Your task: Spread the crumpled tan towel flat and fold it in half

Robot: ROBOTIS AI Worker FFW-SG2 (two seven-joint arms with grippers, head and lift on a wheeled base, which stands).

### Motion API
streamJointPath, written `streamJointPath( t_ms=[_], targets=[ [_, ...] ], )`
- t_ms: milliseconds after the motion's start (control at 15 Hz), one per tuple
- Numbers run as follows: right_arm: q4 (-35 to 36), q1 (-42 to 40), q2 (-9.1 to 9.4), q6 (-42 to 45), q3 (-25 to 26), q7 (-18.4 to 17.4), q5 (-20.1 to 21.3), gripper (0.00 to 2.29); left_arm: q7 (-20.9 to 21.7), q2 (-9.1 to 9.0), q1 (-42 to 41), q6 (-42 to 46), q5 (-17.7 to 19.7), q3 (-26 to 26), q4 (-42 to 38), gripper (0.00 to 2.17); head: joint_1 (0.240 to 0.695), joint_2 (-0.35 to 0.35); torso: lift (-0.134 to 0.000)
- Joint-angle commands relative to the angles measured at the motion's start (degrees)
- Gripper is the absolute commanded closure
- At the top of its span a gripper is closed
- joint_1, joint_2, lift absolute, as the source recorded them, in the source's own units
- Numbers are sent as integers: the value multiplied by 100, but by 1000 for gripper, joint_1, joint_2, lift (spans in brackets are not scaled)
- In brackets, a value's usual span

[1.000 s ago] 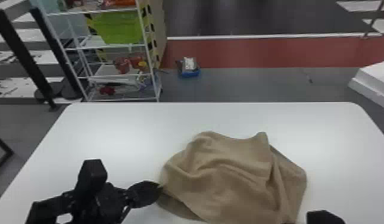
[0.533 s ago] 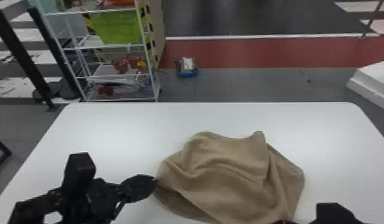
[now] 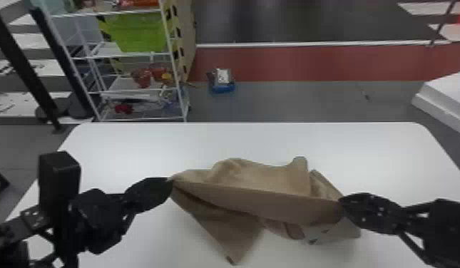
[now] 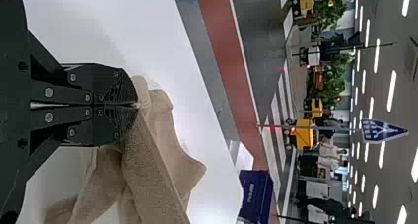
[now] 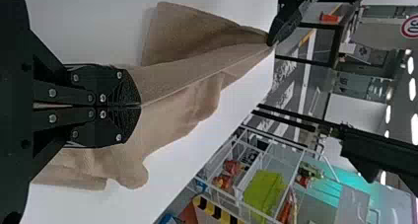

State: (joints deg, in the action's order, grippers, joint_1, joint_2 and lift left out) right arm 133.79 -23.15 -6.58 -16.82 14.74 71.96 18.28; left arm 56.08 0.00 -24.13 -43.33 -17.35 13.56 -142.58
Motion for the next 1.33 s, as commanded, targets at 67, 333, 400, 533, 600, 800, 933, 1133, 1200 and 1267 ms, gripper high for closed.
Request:
streamJointPath(
  t_ms=[67, 333, 400, 533, 600, 800, 933, 1133, 1200, 1267],
  targets=[
    [42, 478, 17, -494, 223, 11, -237, 1450, 17, -15, 13, -427, 162, 121, -411, 1878, 695, 48, -123],
    [-1241, 1014, -27, -335, -823, -490, 686, 1440, -176, -15, 180, -374, 109, -73, 327, 1878, 695, 44, -123],
    [-1531, 1164, -27, -335, -1060, -622, 958, 1440, -194, -15, 242, -374, 91, -99, 485, 1878, 695, 54, -123],
    [-2032, 1498, -1, -441, -1377, -877, 1195, 1433, -247, -15, 338, -339, 56, -125, 749, 1878, 695, 69, -123],
    [-2182, 1621, -1, -476, -1438, -903, 1230, 1430, -256, -15, 365, -339, 47, -134, 802, 1878, 695, 86, -123],
    [-2463, 1752, -1, -564, -1728, -1167, 1617, 1096, -264, -15, 374, -321, 47, -178, 846, 1878, 695, 97, -123],
    [-2375, 1621, 8, -810, -1781, -1237, 1635, 103, -300, -15, 374, -303, -5, -275, 916, 1878, 695, 96, -123],
    [-1479, 1005, -142, -1425, -1728, -1114, 1600, 87, -291, -15, 382, -303, -14, -266, 925, 1878, 695, 90, -123],
    [-1233, 786, -194, -1601, -1702, -1105, 1573, 76, -291, -15, 382, -286, -14, -257, 934, 1878, 695, 87, -123],
    [-995, 592, -247, -1918, -1684, -1105, 1450, 80, -291, -15, 391, -268, -14, -257, 934, 1878, 695, 83, -123]
  ],
)
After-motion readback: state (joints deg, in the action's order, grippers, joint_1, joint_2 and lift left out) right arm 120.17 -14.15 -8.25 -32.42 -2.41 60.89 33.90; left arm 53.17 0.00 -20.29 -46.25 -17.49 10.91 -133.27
